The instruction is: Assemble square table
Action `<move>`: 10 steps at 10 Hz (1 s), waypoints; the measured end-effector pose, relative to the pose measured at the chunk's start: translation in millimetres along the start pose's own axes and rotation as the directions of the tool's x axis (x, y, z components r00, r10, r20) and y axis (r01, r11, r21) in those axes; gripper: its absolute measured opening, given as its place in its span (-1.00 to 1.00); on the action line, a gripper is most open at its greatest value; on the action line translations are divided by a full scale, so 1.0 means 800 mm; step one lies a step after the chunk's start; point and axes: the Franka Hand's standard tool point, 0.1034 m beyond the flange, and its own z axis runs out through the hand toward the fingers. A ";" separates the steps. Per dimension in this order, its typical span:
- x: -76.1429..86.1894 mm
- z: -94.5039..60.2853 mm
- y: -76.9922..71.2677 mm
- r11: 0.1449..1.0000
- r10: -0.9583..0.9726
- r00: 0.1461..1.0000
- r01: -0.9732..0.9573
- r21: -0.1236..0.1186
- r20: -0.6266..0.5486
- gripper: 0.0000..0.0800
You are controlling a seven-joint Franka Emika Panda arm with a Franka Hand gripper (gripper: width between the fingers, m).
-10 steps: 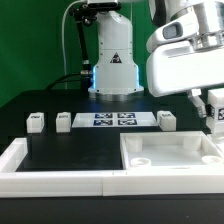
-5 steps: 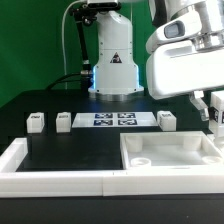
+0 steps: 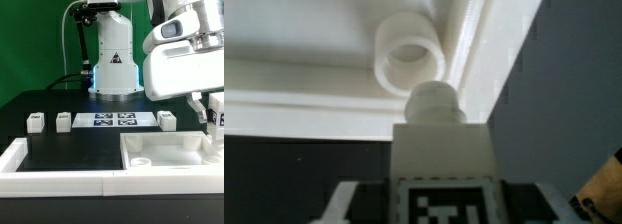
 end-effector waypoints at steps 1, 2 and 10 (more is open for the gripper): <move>-0.004 0.006 0.000 1.000 0.001 1.000 -0.001 0.000 0.002 -0.27; -0.008 0.011 0.002 1.000 0.001 1.000 -0.001 -0.002 0.003 -0.27; -0.022 0.029 0.007 1.000 -0.001 1.000 0.001 -0.014 -0.022 -0.27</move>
Offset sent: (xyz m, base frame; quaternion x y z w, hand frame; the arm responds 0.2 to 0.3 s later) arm -0.0026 -0.0120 -0.0120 -0.0179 0.0147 -0.0184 0.9996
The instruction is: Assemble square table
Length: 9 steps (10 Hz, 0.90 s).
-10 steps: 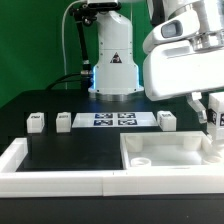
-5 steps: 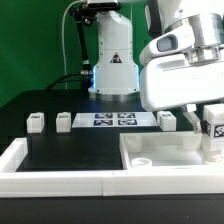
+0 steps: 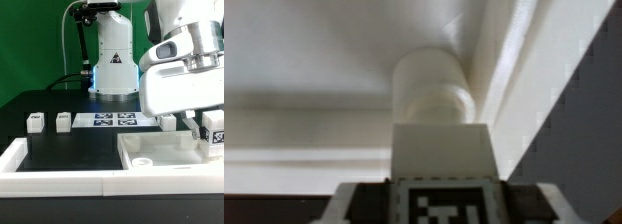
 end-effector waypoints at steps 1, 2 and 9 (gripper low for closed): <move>0.000 0.000 -0.001 1.000 -0.002 1.000 0.002 -0.005 -0.020 -0.27; -0.001 0.000 -0.001 1.000 -0.003 0.999 0.003 -0.008 -0.032 -0.27; -0.002 0.000 -0.001 1.000 -0.005 0.998 0.005 -0.014 -0.057 0.33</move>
Offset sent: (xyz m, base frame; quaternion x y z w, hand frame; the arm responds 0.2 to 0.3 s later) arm -0.0117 0.0028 -0.0089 -0.0088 0.0119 0.0055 0.9999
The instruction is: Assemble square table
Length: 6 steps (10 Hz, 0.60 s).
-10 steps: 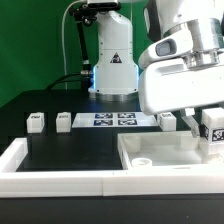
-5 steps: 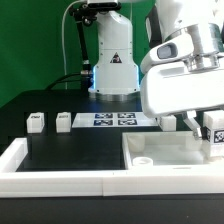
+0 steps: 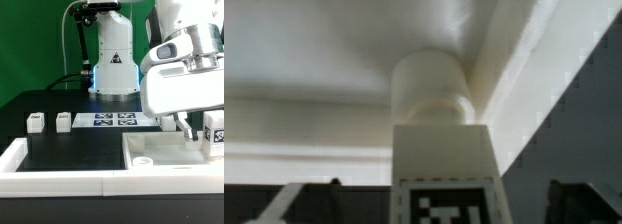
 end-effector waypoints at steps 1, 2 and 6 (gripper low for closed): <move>0.000 0.000 0.000 1.000 0.000 1.000 0.000 0.000 0.000 0.56; 0.000 0.000 0.000 1.000 0.000 1.000 0.000 0.000 0.000 0.61; 0.001 -0.001 0.000 1.000 0.000 1.000 0.000 0.001 0.004 0.62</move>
Offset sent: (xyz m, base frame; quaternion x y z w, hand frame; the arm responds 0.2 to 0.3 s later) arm 0.0000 0.0000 0.0000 0.0000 0.0000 0.0000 1.0000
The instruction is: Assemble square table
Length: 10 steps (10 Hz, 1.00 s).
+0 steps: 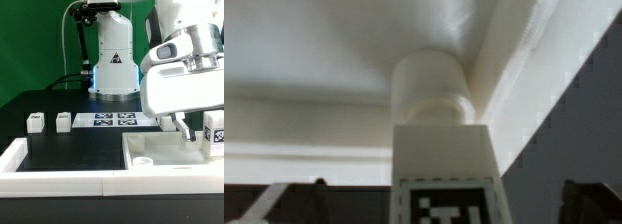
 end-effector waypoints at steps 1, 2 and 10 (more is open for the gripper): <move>0.008 -0.010 0.000 1.000 -0.002 1.000 0.002 0.004 0.015 0.62; 0.016 -0.019 0.003 1.000 0.000 1.000 0.000 0.005 0.023 0.62; 0.026 -0.025 -0.007 0.995 0.002 0.919 -0.040 0.088 0.393 0.62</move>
Offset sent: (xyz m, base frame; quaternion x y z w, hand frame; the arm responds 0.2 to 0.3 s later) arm 0.0101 -0.0051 0.0188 -0.0051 -0.0833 0.0088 0.9965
